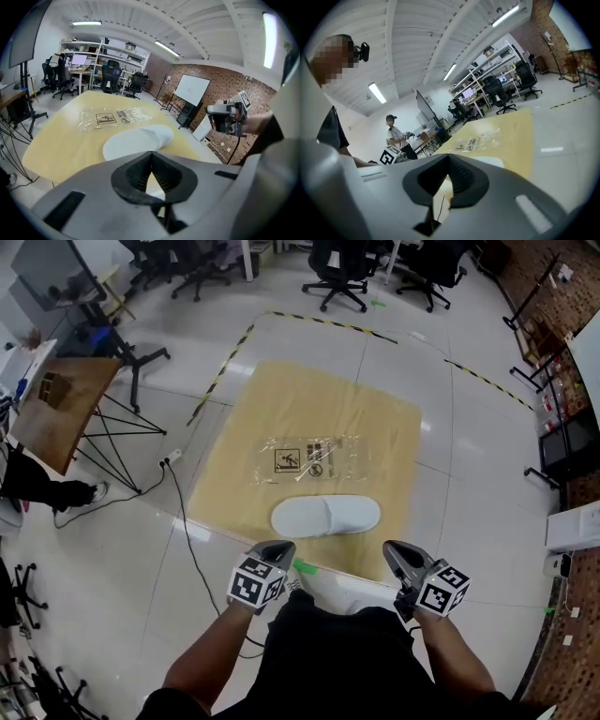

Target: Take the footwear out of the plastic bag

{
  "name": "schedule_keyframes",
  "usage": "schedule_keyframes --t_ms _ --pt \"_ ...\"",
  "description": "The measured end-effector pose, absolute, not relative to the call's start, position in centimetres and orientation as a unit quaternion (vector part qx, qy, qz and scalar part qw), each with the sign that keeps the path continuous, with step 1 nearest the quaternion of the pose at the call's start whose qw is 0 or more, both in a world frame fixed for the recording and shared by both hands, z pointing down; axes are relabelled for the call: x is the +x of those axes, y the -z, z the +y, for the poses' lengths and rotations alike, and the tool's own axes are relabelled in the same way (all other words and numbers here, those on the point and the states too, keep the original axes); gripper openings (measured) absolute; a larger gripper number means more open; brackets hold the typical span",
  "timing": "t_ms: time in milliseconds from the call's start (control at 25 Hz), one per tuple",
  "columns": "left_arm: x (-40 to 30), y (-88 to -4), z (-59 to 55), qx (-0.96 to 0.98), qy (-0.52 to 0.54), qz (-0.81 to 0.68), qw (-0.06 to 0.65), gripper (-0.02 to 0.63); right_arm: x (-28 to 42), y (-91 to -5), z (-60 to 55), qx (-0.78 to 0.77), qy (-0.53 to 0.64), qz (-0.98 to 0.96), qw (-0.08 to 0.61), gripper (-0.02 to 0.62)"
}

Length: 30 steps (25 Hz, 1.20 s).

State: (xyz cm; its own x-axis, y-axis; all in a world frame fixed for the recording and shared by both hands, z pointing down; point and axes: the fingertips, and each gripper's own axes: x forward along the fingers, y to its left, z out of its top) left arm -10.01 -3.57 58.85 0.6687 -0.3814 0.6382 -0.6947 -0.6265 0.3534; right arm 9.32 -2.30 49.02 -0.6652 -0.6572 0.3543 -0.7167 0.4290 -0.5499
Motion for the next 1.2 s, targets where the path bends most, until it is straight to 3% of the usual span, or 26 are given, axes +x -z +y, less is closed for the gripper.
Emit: schedule_keyframes --t_ms 280,520,840,1200 --pt "-9.5 -53.5 2.9 0.857 -0.198 -0.363 0.306 0.007 8.9 -46.4 5.0 0.395 -0.307 -0.862 0.074 0.001" --pt "-6.3 -48.6 12.5 0.859 -0.146 -0.399 0.285 0.007 11.3 -44.2 14.7 0.383 -0.286 -0.877 0.055 0.001" --pt "-4.7 -48.2 25.5 0.852 -0.179 -0.398 0.288 0.006 12.7 -43.8 24.4 0.384 -0.276 -0.88 0.052 0.0" --pt "-6.7 -45.7 26.9 0.85 -0.174 -0.425 0.258 0.008 12.7 -43.0 26.2 0.402 -0.243 -0.879 0.08 0.0"
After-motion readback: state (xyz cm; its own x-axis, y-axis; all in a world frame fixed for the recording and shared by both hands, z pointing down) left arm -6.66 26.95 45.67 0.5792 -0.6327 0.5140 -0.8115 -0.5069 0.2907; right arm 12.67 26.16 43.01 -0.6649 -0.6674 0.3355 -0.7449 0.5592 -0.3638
